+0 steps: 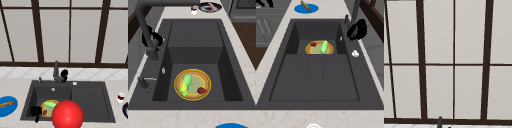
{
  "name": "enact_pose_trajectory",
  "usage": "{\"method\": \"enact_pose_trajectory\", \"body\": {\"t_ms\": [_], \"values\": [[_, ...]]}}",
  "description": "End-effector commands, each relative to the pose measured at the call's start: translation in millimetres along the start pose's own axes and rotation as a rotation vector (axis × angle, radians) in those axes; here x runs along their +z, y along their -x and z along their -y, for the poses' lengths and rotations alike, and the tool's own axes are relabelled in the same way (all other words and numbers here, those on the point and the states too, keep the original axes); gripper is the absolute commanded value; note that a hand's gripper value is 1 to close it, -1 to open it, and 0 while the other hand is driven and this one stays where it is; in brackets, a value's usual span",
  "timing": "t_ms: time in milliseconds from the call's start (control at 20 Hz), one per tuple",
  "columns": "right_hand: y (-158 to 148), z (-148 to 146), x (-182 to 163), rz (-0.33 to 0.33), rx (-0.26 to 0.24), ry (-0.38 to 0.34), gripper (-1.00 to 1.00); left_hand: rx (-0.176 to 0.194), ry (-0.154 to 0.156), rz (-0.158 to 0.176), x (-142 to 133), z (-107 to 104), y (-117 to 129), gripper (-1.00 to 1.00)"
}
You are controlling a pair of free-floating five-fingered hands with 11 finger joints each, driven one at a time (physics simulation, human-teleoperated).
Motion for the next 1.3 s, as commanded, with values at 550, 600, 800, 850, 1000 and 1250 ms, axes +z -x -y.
{"method": "enact_pose_trajectory", "body": {"t_ms": [550,600,800,850,1000,1250], "values": [[7.1,-2.7,-4.7,0.129,-0.084,-0.034,1.00,0.000,0.000,0.000,0.0,0.0,0.0,0.00],[7.2,-2.5,-4.9,0.130,-0.085,-0.037,1.00,0.000,0.000,0.000,0.0,0.0,0.0,0.00],[7.8,-1.8,-5.8,0.135,-0.091,-0.047,1.00,0.000,0.000,0.000,0.0,0.0,0.0,0.00],[8.1,-1.5,-6.0,0.136,-0.092,-0.048,1.00,0.000,0.000,0.000,0.0,0.0,0.0,0.00],[8.5,-1.0,-6.5,0.139,-0.096,-0.055,1.00,0.000,0.000,0.000,0.0,0.0,0.0,0.00],[8.8,-1.3,-6.9,0.143,-0.103,-0.065,1.00,0.000,0.000,0.000,0.0,0.0,0.0,0.00]]}}
